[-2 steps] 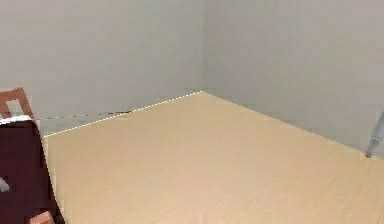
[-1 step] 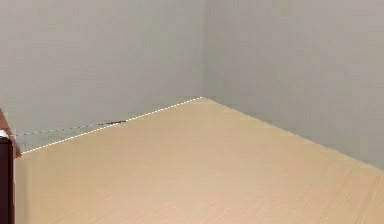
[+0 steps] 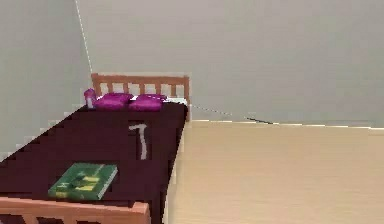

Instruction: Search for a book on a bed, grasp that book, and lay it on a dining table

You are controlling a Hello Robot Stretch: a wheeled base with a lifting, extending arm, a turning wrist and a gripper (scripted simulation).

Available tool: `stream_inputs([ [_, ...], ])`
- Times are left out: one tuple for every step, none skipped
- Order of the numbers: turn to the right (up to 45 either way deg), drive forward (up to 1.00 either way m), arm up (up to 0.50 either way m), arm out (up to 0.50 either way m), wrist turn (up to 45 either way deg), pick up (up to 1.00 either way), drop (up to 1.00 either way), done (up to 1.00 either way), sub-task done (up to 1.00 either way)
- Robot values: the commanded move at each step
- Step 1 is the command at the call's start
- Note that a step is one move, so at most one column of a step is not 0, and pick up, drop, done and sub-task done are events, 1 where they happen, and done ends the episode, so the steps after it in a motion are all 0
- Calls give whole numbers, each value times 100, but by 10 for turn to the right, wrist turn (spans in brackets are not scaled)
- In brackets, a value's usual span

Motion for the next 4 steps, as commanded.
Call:
stream_inputs([
  [-360,0,0,0,0,0,0,0,0],
  [0,20,0,0,0,0,0,0,0],
  [-450,0,0,0,0,0,0,0,0],
  [-360,0,0,0,0,0,0,0,0],
])
